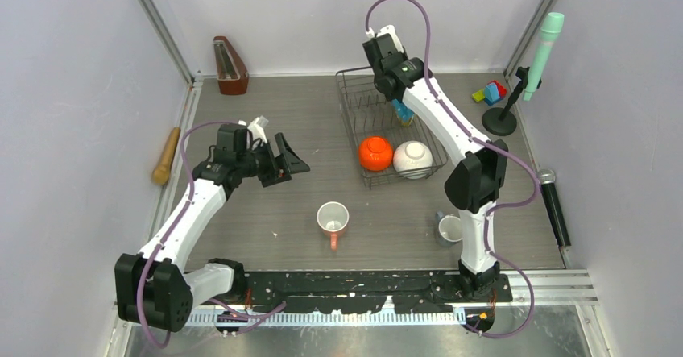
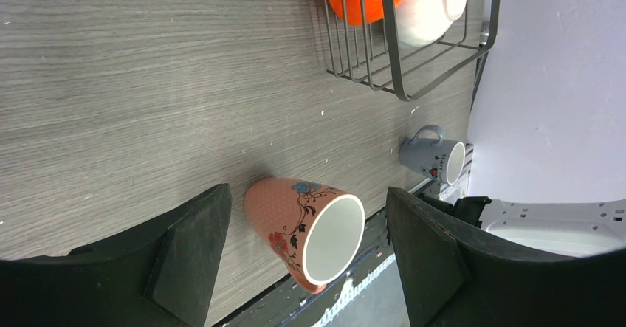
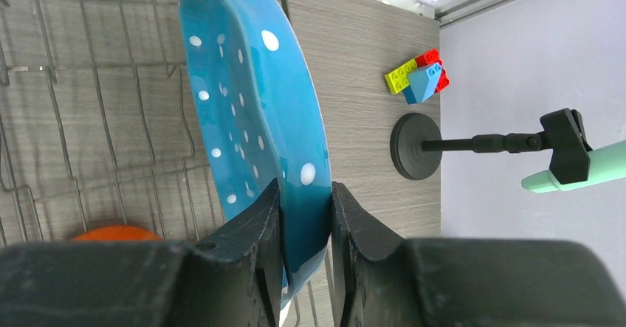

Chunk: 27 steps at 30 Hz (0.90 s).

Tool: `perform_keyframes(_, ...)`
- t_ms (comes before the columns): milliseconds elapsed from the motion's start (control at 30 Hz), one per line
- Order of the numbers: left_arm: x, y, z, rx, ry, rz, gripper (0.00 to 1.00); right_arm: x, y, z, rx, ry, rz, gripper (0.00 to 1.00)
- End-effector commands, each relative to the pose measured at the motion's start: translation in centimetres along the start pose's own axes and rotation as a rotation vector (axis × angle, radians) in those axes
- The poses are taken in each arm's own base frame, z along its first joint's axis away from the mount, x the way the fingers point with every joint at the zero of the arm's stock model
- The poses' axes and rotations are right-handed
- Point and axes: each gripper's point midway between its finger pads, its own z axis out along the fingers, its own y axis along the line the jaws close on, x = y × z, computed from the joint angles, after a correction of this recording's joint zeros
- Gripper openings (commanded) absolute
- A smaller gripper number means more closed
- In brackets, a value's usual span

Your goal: Load the mixed dishes into the dish rack

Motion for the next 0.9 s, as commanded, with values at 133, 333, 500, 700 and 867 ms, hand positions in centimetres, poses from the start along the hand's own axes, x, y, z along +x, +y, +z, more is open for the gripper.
perform_keyframes(133,-0.2,-0.3,0.3,0.004,-0.004,0.015,0.79,-3.2,-3.5,-0.3,0.206,-0.080,0.158,0.00)
perform_keyframes(333,0.1,0.0,0.7,-0.005,0.013,0.008,0.78,-2.3,-1.8,0.6,0.159,-0.053,0.176,0.00)
perform_keyframes(500,0.4,0.3,1.0,-0.016,0.035,-0.001,0.77,-0.9,-0.2,1.4,0.126,-0.012,0.164,0.00)
perform_keyframes(700,0.6,0.2,1.2,-0.015,0.040,0.014,0.78,1.5,1.8,2.8,0.084,0.032,0.169,0.00)
perform_keyframes(867,0.8,0.2,1.2,-0.015,0.048,0.025,0.79,2.2,2.2,3.8,0.014,0.061,0.239,0.11)
